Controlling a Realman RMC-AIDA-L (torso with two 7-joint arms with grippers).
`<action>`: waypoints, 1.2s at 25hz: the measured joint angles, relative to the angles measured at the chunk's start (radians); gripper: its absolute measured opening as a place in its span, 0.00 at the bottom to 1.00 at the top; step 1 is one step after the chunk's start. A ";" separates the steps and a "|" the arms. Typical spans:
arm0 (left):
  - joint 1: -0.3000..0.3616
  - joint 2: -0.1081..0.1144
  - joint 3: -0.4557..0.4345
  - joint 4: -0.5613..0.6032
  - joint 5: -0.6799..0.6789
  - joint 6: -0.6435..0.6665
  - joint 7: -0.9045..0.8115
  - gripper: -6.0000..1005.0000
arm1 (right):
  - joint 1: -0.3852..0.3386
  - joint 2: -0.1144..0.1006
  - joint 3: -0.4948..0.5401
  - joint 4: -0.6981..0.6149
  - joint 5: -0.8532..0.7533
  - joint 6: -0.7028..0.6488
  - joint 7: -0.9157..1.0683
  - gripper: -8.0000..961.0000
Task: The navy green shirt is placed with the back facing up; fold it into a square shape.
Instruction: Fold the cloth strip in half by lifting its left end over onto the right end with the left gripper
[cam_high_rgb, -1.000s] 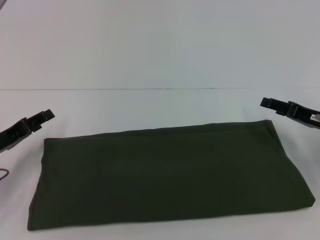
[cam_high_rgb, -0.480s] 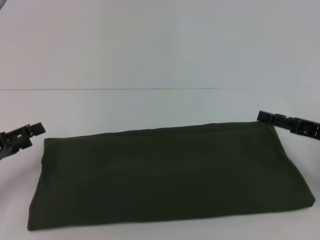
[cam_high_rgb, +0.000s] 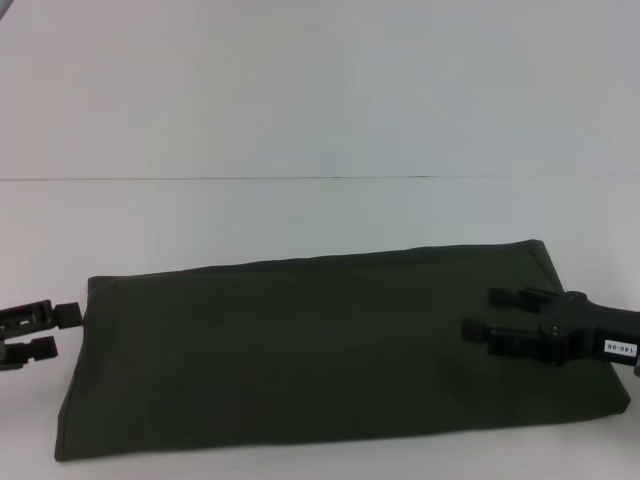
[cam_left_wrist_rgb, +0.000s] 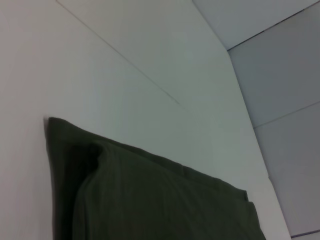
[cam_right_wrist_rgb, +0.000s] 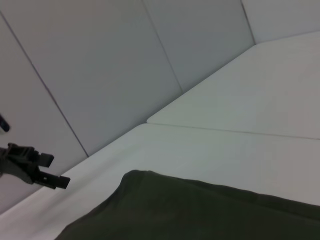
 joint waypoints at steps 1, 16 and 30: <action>-0.002 0.000 0.004 -0.001 0.009 0.001 -0.006 0.90 | -0.002 0.001 -0.006 -0.001 -0.001 0.003 -0.001 0.97; -0.063 0.011 0.008 -0.005 0.168 -0.039 -0.082 0.90 | -0.008 0.019 -0.115 -0.008 -0.009 0.013 -0.124 0.97; -0.113 0.022 0.088 0.003 0.189 -0.127 -0.111 0.90 | 0.071 0.042 -0.172 0.052 0.000 0.062 -0.352 0.97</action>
